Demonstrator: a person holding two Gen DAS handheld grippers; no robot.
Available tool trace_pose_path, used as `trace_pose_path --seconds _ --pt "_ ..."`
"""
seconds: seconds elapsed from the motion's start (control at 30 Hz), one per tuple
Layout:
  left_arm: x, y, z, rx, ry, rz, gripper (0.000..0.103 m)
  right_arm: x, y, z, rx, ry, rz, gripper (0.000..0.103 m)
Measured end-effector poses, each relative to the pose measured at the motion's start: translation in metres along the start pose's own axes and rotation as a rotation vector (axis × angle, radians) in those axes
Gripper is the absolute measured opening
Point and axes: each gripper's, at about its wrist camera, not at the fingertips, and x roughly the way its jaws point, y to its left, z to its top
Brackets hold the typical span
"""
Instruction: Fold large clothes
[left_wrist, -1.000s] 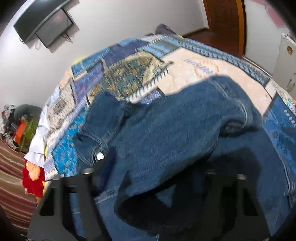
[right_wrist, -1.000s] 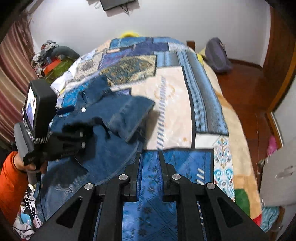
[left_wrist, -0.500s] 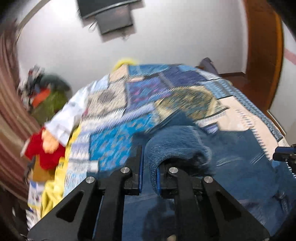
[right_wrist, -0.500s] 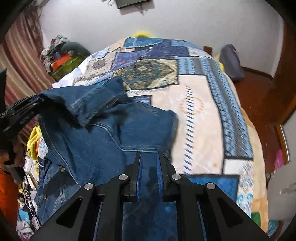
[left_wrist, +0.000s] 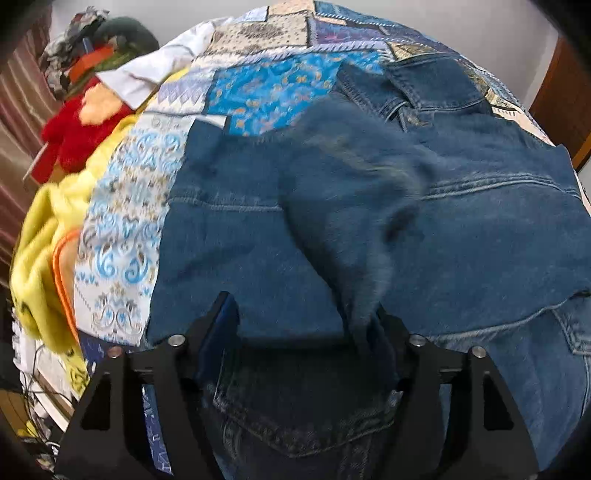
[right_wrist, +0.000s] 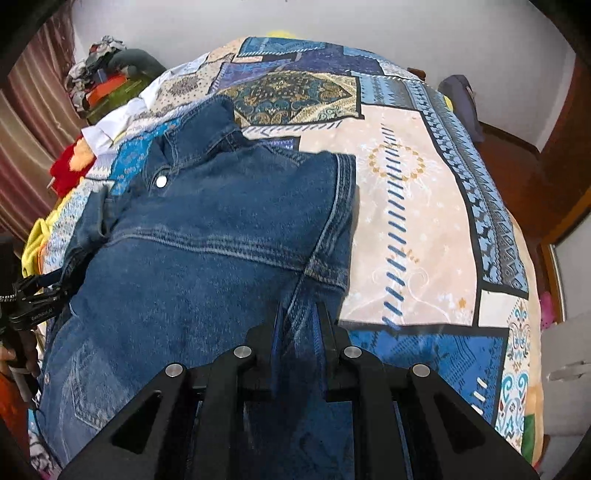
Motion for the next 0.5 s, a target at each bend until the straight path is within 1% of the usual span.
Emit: trace_pose_path --seconds 0.07,0.1,0.13,0.17,0.23,0.37,0.43,0.5 --pt "-0.002 0.005 0.0 -0.02 0.003 -0.014 0.073 -0.001 0.002 -0.004 -0.02 0.003 -0.023 0.011" --pt "-0.003 0.006 0.002 -0.025 0.004 -0.024 0.073 0.0 0.002 -0.007 -0.028 0.015 -0.056 0.011" --pt "-0.002 0.007 0.004 -0.026 0.006 -0.03 0.073 0.006 0.001 -0.01 -0.036 0.053 -0.106 0.011" --pt "-0.001 0.006 0.007 -0.021 0.01 -0.039 0.073 0.008 0.0 -0.012 -0.04 0.066 -0.117 0.011" --pt "0.001 0.006 0.014 -0.016 0.014 -0.047 0.073 0.005 -0.005 -0.018 -0.027 0.038 -0.091 0.011" --pt "0.011 0.005 0.036 -0.038 0.021 -0.073 0.073 0.004 -0.012 -0.017 0.002 0.06 -0.063 0.011" --pt "0.016 0.002 0.047 -0.028 0.015 -0.054 0.074 0.006 -0.013 -0.017 0.007 0.065 -0.054 0.011" --pt "0.027 -0.003 0.061 -0.007 0.021 -0.008 0.074 0.008 -0.012 -0.018 0.004 0.062 -0.054 0.011"
